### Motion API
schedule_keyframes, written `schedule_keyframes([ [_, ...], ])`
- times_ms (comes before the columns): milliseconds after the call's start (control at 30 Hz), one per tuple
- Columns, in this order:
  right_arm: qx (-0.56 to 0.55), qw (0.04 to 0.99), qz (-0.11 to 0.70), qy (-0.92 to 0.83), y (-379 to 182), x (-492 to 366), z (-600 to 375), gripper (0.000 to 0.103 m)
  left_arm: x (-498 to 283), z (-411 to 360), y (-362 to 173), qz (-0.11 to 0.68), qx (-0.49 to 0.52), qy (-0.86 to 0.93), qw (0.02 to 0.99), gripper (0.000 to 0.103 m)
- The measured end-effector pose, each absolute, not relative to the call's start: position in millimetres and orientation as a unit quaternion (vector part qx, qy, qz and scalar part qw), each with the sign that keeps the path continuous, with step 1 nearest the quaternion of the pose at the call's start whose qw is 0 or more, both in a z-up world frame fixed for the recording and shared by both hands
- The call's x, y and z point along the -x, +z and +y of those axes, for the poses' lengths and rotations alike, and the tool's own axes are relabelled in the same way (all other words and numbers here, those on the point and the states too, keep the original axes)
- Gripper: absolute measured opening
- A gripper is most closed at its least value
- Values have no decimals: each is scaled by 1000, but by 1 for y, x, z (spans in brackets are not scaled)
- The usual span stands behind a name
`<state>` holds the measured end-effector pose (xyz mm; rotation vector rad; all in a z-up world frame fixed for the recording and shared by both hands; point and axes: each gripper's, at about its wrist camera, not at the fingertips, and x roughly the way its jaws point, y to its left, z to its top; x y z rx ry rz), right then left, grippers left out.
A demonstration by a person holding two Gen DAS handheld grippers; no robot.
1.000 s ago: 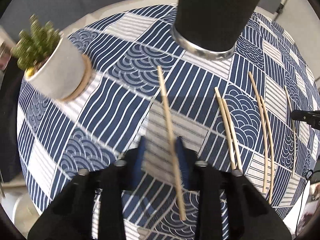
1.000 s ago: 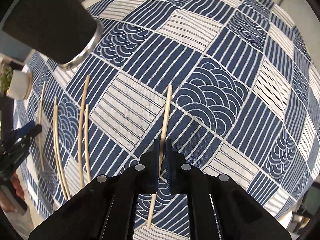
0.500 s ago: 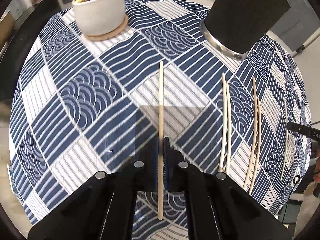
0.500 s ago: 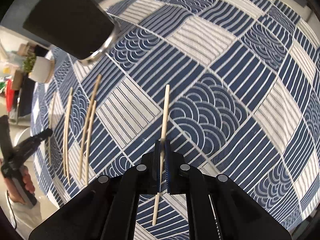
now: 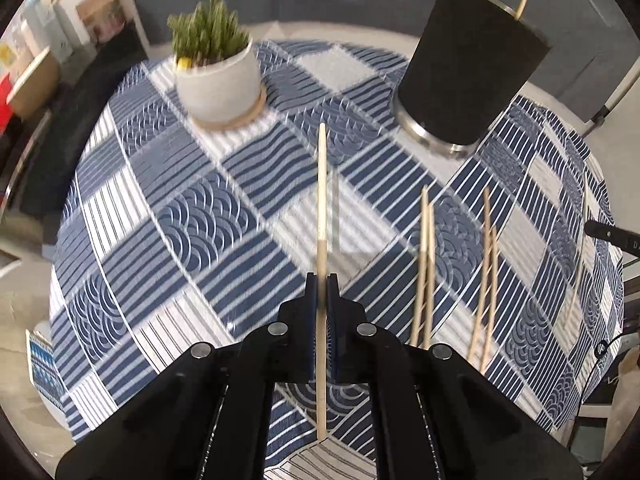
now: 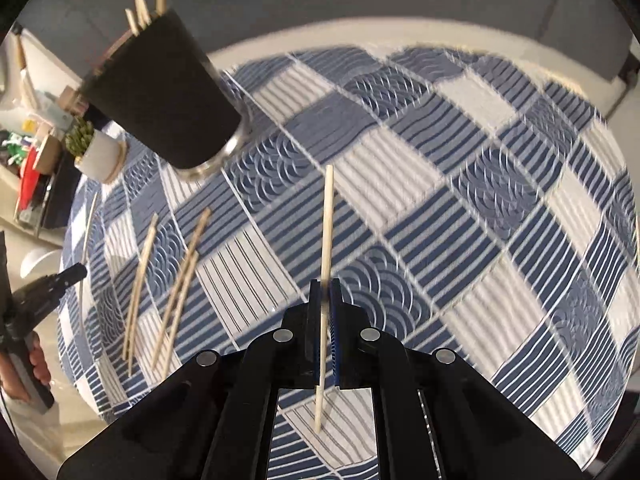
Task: Organize utensils
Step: 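Lift the left tool's stick toward the black cup while the right tool carries its stick there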
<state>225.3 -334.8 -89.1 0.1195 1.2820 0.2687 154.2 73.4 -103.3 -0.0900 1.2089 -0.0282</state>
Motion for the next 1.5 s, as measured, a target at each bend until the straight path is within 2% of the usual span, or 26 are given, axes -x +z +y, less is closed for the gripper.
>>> schedule_keyframes([
  [467, -39, 855, 490, 164, 4, -262, -272, 3, -216, 47, -13, 462, 72, -62, 882, 5],
  [533, -41, 855, 490, 163, 5, -270, -272, 7, -222, 45, -3, 453, 75, -71, 886, 5],
  [767, -22, 826, 548, 133, -51, -291, -275, 8, -244, 37, 21, 407, 85, -88, 905, 5],
  [833, -27, 811, 571, 125, -75, -293, -278, 19, -248, 36, 26, 397, 89, -94, 909, 5],
  [900, -19, 798, 591, 117, -96, -293, -277, 23, -253, 36, 32, 387, 88, -97, 913, 5],
  [1133, 4, 766, 636, 91, -146, -288, -275, 23, -261, 32, 42, 370, 92, -105, 918, 5],
  [1267, 51, 774, 627, 73, -153, -280, -262, 22, -267, 30, 42, 362, 97, -111, 920, 5],
  [1367, 75, 776, 622, 74, -154, -274, -249, 6, -272, 30, 45, 355, 109, -112, 922, 5],
  [1500, 39, 780, 620, 73, -156, -270, -257, 5, -276, 27, 50, 343, 117, -122, 924, 5],
])
